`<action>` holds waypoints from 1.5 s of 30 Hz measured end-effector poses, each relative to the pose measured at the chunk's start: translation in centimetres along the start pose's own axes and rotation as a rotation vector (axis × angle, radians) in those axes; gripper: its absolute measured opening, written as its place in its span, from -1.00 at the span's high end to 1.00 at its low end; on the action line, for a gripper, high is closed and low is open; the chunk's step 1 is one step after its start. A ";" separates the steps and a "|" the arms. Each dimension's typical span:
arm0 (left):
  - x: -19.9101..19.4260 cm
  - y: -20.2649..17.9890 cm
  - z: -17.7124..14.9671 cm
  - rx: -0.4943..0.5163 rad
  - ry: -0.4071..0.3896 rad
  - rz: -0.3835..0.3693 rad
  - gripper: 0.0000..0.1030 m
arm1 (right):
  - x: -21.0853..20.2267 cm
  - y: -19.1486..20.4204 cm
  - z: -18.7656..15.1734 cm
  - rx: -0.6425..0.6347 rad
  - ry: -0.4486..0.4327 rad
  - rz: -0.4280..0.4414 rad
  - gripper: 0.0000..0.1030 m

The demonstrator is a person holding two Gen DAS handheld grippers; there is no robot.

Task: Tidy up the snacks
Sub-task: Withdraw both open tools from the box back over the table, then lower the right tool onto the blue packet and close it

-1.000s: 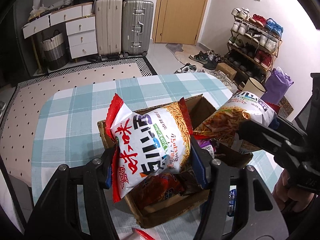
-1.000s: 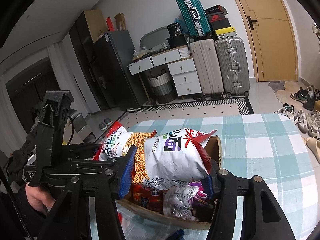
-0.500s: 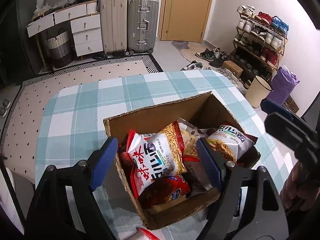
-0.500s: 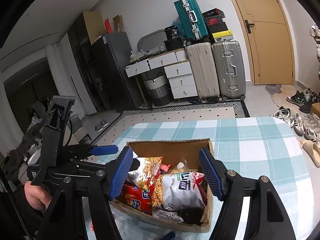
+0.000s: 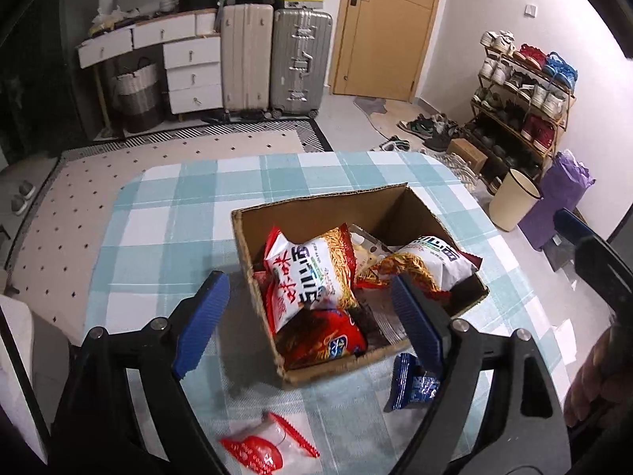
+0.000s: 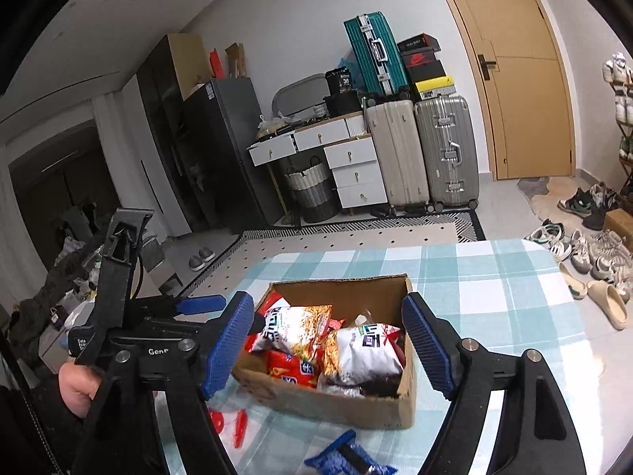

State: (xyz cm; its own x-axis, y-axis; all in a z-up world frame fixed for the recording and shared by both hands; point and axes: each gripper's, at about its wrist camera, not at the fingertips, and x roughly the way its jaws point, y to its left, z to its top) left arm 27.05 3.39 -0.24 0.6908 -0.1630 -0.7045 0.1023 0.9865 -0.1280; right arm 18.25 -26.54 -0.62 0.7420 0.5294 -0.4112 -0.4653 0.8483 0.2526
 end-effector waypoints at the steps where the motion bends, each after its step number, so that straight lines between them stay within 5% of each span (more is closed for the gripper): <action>1: -0.6 -0.2 -0.3 0.003 -0.012 0.006 -0.61 | -0.5 0.2 -0.1 -0.002 -0.003 0.002 -0.58; 10: -5.6 -1.1 -3.2 0.003 -0.091 0.034 -0.74 | -4.9 2.3 -1.9 -0.011 -0.028 0.000 -0.61; 14: -7.2 -1.4 -4.9 -0.002 -0.119 0.051 -0.97 | -6.3 3.1 -3.0 -0.004 -0.034 0.000 -0.66; 21: -9.1 -1.1 -8.4 -0.030 -0.149 0.069 -0.98 | -7.7 4.0 -6.0 0.003 -0.025 -0.023 -0.74; 31: -8.6 1.3 -13.3 -0.116 -0.115 0.061 -0.98 | -8.9 4.2 -10.1 0.015 -0.016 -0.061 -0.86; 45: -5.0 2.8 -17.1 -0.147 -0.052 0.109 -0.98 | -5.7 2.2 -13.6 0.094 0.088 -0.090 -0.86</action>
State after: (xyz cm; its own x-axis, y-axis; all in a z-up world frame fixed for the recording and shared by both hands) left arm 11.62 6.65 -9.04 0.7286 -0.0506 -0.6830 -0.0785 0.9845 -0.1567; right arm 6.42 -27.72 -9.67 0.7318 0.4524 -0.5097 -0.3488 0.8911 0.2902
